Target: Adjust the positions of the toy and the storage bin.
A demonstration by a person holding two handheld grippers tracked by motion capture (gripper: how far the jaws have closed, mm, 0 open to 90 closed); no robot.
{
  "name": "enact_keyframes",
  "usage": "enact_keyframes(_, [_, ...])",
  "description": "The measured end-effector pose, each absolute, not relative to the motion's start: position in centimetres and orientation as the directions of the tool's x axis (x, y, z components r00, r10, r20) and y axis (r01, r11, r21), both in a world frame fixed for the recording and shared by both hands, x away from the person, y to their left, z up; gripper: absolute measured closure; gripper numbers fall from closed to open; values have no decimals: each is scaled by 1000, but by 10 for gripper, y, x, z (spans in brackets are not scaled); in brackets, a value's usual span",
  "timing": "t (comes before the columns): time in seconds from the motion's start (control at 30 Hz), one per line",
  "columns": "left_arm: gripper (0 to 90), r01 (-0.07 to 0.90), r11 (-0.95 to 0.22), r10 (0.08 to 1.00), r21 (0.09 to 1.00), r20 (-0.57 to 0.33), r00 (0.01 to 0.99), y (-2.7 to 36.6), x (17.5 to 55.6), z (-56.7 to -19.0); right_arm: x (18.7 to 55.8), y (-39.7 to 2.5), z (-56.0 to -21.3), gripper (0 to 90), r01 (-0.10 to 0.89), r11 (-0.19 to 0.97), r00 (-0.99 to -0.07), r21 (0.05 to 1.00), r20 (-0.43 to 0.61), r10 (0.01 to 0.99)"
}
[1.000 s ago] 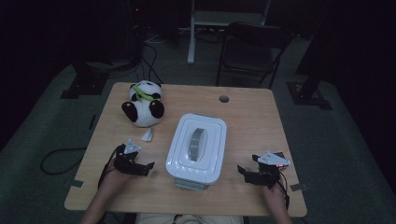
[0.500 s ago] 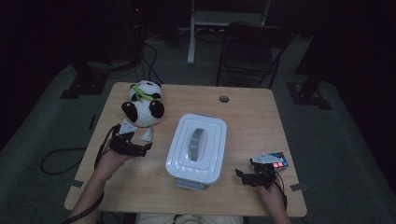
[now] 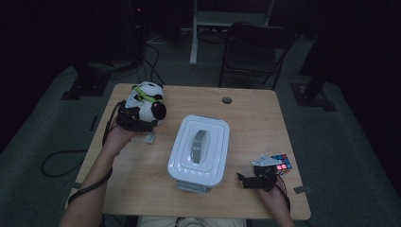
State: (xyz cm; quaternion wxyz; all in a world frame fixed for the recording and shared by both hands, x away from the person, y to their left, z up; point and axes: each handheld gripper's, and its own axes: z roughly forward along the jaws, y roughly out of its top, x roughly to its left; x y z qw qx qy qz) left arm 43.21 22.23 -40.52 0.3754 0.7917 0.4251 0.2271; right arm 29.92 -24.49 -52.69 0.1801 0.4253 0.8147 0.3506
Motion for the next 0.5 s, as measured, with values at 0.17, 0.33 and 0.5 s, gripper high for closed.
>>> enact_keyframes(0.17, [23, 508, -321, 860, 799, 22, 510, 220, 450, -400, 299, -245, -527, 137, 567, 392, -573, 725, 5, 819])
enact_keyframes(0.33, [62, 522, -309, 858, 795, -4, 513, 209, 465, -407, 299, -245, -527, 138, 567, 391, -572, 725, 5, 820])
enact_keyframes(0.5, [62, 559, -307, 870, 771, -11, 493, 199, 480, -420, 299, -245, -527, 140, 569, 388, -568, 725, 6, 823])
